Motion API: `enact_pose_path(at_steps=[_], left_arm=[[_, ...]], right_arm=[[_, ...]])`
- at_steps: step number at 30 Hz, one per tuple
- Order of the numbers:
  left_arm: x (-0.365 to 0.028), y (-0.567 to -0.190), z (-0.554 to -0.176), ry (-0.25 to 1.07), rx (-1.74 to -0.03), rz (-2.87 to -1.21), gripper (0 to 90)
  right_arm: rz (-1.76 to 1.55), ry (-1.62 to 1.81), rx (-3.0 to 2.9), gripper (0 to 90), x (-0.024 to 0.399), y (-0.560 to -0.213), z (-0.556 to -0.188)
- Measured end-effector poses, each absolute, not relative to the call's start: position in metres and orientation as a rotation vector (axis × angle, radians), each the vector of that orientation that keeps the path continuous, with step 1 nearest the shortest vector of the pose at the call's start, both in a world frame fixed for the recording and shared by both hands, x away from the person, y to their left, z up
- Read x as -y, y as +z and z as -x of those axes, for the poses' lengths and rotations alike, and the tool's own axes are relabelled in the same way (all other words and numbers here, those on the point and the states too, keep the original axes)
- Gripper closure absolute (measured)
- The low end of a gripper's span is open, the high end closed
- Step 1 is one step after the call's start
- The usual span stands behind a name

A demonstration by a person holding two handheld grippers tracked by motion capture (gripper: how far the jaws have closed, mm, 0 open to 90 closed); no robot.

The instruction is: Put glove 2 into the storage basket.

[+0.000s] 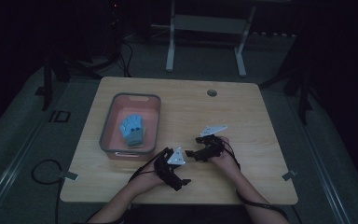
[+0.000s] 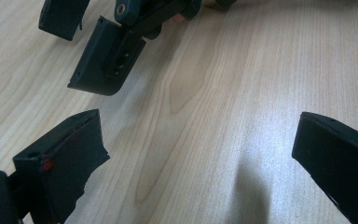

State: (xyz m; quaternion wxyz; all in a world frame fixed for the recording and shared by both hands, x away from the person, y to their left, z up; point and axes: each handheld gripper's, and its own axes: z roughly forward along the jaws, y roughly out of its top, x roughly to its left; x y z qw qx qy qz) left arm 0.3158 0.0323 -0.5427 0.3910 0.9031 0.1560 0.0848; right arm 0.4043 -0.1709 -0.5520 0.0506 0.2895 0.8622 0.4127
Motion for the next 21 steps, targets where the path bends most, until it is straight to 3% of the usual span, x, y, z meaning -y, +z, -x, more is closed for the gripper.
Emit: enact_pose_path(at_steps=[21], left_arm=[[-0.0317, -0.5502, -0.3164, 0.214, -0.411, -2.294, 2.2]], right_arm=[[-0.888, 1.275, -2.592, 16.4, 0.1717, -0.5572, -0.4029]])
